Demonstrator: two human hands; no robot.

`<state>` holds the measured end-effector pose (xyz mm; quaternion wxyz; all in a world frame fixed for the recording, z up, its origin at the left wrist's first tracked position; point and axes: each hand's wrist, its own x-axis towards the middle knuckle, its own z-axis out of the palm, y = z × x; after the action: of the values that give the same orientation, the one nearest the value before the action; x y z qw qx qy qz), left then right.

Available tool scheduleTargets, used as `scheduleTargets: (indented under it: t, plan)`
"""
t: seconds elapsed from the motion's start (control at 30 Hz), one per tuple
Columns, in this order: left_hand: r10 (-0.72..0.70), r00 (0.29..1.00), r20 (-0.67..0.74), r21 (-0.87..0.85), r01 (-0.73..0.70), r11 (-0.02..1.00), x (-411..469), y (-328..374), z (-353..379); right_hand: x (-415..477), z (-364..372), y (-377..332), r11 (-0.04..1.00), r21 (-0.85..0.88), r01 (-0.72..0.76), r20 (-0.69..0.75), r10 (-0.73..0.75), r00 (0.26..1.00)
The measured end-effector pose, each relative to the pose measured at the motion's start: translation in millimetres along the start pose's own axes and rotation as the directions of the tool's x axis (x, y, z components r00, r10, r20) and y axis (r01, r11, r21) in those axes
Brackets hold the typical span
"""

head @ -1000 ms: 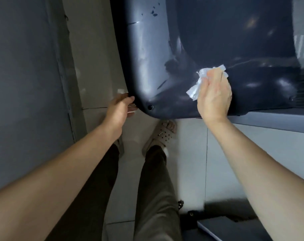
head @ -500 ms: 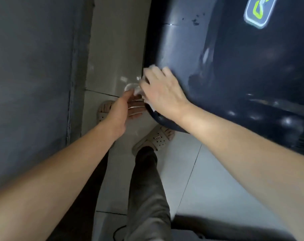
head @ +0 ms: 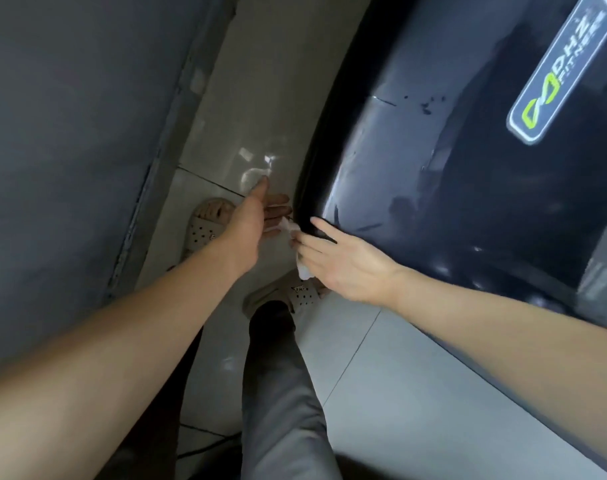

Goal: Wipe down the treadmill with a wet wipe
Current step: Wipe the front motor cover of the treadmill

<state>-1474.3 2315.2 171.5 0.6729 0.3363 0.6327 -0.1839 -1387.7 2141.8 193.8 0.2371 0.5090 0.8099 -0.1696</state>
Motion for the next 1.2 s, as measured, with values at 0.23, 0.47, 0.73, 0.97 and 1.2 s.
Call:
scheduleTargets:
  t: [0.23, 0.47, 0.73, 0.97, 1.2]
  plan:
    - [0.115, 0.993, 0.008, -0.003, -0.115, 0.993, -11.4, -5.6, 15.2, -10.1, -12.5, 128.2, 0.764, 0.172, -0.622, -0.033, 0.636, 0.771]
    - [0.172, 0.985, 0.008, 0.118, -0.172, 0.978, -10.2, 28.5, 27.7, -30.4, -4.8, 25.2, 0.758, 0.283, -0.587, 0.031, 0.604, 0.796]
    - [0.590, 0.807, -0.039, 0.400, -0.528, 0.749, -19.1, 34.7, 45.2, -71.0, 17.0, 46.1, 0.864, 0.166, -0.475, -0.052, 0.489, 0.871]
    - [0.844, 0.463, 0.269, 0.572, -0.783, 0.247, -35.0, 42.0, 64.3, -23.7, -2.0, 101.7, 0.400, 0.464, -0.790, 0.036, 0.883, 0.468]
    - [0.705, 0.312, 0.637, 0.606, -0.768, -0.208, -14.7, 11.2, 80.0, -53.9, -1.5, 14.9, 0.292, 0.792, -0.535, -0.099, 0.928, 0.360]
